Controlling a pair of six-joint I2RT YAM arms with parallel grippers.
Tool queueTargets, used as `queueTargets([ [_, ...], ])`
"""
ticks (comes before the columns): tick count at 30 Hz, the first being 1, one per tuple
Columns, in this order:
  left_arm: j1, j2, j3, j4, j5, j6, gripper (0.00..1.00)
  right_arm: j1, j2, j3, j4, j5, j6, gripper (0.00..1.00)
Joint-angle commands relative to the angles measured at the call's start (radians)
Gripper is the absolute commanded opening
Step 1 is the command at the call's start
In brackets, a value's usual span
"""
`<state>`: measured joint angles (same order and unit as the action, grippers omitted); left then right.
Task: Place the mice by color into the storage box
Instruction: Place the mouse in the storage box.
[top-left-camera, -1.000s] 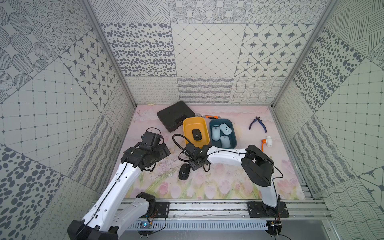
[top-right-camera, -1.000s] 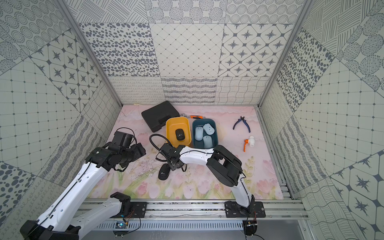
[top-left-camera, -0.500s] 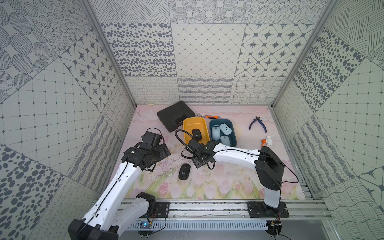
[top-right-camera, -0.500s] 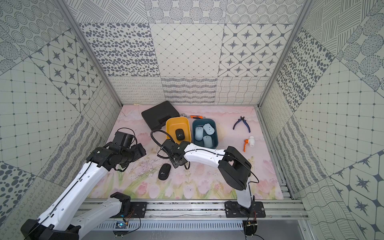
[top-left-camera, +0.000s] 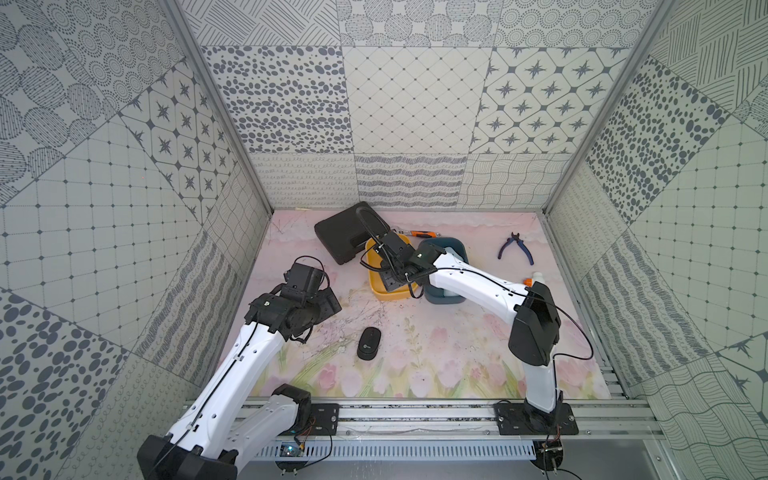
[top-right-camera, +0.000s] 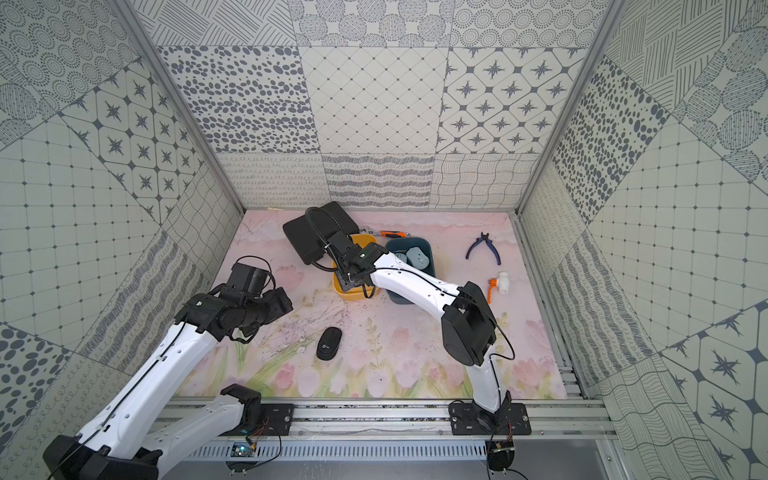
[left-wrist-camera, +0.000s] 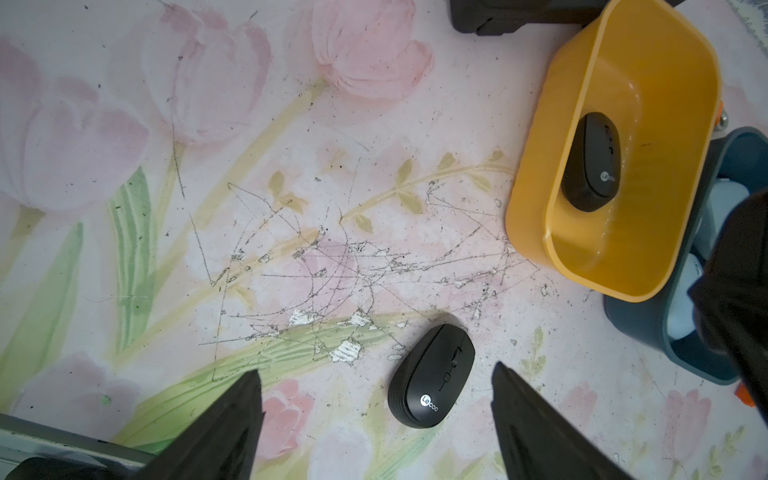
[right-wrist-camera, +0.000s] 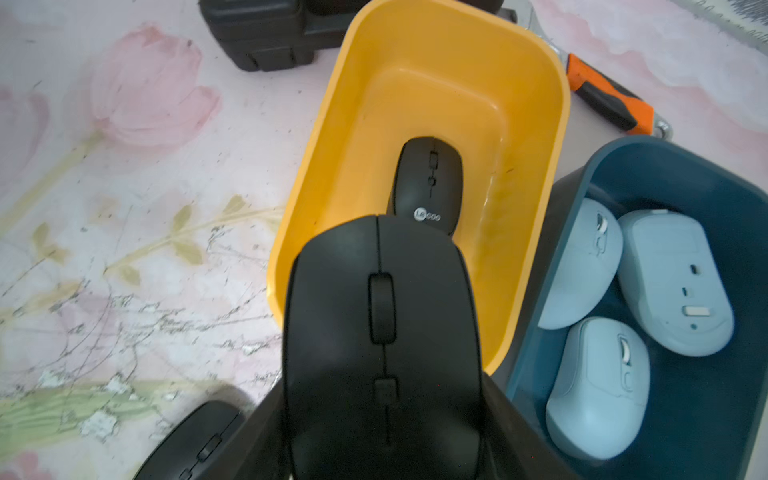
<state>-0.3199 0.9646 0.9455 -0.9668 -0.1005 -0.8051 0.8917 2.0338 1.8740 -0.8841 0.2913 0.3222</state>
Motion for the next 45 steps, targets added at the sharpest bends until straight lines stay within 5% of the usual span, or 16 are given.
queueTargets([
  [1,0.004,0.011,0.010,0.005,0.001,-0.008,0.89,-0.032,0.107,0.100,-0.025,-0.014,-0.048,0.60],
  [13,0.018,0.038,0.022,0.009,-0.006,0.013,0.89,-0.091,0.400,0.408,-0.063,-0.067,-0.120,0.61],
  [21,0.030,0.059,0.023,0.022,0.011,0.018,0.89,-0.096,0.502,0.613,-0.191,-0.078,-0.134,0.89],
  [25,0.032,0.043,0.022,0.020,0.015,0.014,0.89,-0.089,0.416,0.533,-0.168,-0.074,-0.118,0.90],
  [31,0.040,-0.039,0.031,-0.023,-0.026,-0.011,0.90,-0.010,0.132,0.200,-0.106,-0.045,0.026,0.88],
  [34,0.046,-0.088,0.031,-0.045,-0.030,-0.018,0.90,0.067,0.015,0.066,-0.135,-0.039,0.183,0.87],
  [38,0.045,-0.140,0.048,-0.109,-0.040,-0.033,0.89,0.142,-0.096,-0.127,-0.059,-0.197,0.425,0.88],
  [45,0.044,-0.265,0.043,-0.201,-0.090,-0.034,0.89,0.252,-0.001,-0.146,-0.095,-0.206,0.635,0.88],
])
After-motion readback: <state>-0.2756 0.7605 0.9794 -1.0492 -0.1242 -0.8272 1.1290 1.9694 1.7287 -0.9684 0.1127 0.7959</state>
